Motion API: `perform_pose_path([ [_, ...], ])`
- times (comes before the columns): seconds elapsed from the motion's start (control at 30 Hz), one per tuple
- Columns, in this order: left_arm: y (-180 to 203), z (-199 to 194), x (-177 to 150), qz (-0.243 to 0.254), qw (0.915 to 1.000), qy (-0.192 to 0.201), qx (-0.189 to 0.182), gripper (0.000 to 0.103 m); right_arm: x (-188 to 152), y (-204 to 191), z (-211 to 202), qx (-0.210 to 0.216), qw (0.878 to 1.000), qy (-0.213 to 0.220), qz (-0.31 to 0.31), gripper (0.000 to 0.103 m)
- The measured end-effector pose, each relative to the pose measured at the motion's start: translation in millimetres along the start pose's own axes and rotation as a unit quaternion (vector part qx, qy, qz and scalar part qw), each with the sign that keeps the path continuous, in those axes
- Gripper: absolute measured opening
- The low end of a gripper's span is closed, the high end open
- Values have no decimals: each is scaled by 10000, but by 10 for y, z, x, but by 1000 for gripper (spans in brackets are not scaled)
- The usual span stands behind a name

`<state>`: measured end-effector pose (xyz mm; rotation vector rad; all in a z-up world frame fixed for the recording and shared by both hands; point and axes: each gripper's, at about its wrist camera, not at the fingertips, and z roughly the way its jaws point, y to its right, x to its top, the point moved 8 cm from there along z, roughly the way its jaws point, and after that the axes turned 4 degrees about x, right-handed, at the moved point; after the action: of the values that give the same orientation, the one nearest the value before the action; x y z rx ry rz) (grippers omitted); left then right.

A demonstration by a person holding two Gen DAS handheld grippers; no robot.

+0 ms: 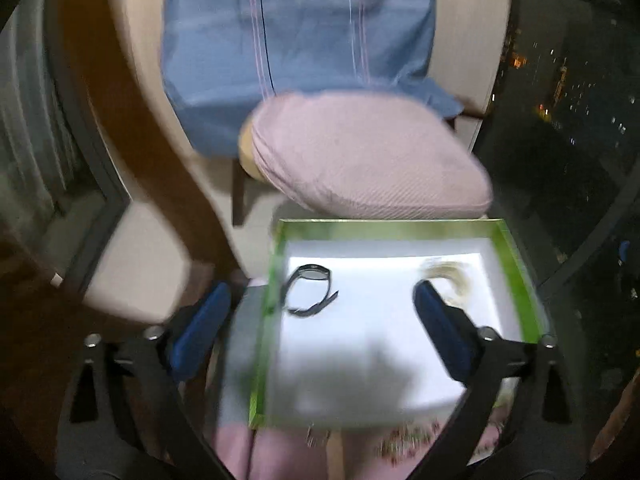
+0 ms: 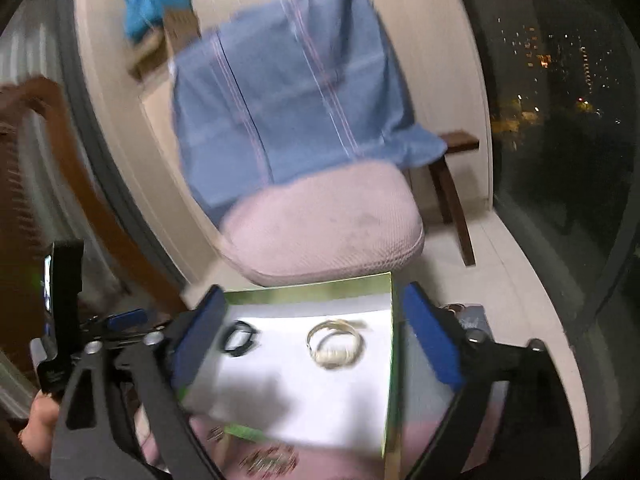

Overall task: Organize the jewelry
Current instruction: 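Lower both watches into the green box and open both grippers, then withdraw both tools from the green box back above the bed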

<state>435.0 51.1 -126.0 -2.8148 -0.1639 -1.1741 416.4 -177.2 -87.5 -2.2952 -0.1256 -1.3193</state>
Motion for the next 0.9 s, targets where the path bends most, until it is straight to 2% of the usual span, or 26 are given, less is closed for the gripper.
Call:
perform_pose_path([
  [0.03,-42,-313,-91,8,9997,227,-31,99,-37,-56,-287,77,9998,173,-40,99],
  [0.1,-93,-680,-251,43,9989,460,-67,99,-133,-139,-663,113,9993,335,-133,100],
  [0.17,-156,-1093,-559,68,9977,665,-103,99,-309,-228,-1024,133,9988,399,-266,100],
  [0.33,-149,-1605,-1270,-244,9957,870,-204,99,-890,-452,-1675,-114,9955,458,-826,100],
  [0.43,-122,-1786,-1599,-226,9931,1150,-23,99,-1233,-474,-1900,-289,9921,627,-1045,100],
  [0.5,-79,-1828,-1799,-254,9914,1276,112,99,-1419,-426,-1907,-334,9936,465,-970,100],
  [0.57,-57,-1912,-1982,-274,9894,1423,-9,99,-1567,-416,-1864,-245,9959,185,-847,100],
  [0.7,45,-1843,-2103,51,9929,1191,-39,99,-1696,-467,-1914,-290,9936,139,-1085,100],
  [0.9,8,-1940,-2159,-186,9927,1170,-246,99,-1697,-489,-2103,-310,9917,338,-1199,100],
])
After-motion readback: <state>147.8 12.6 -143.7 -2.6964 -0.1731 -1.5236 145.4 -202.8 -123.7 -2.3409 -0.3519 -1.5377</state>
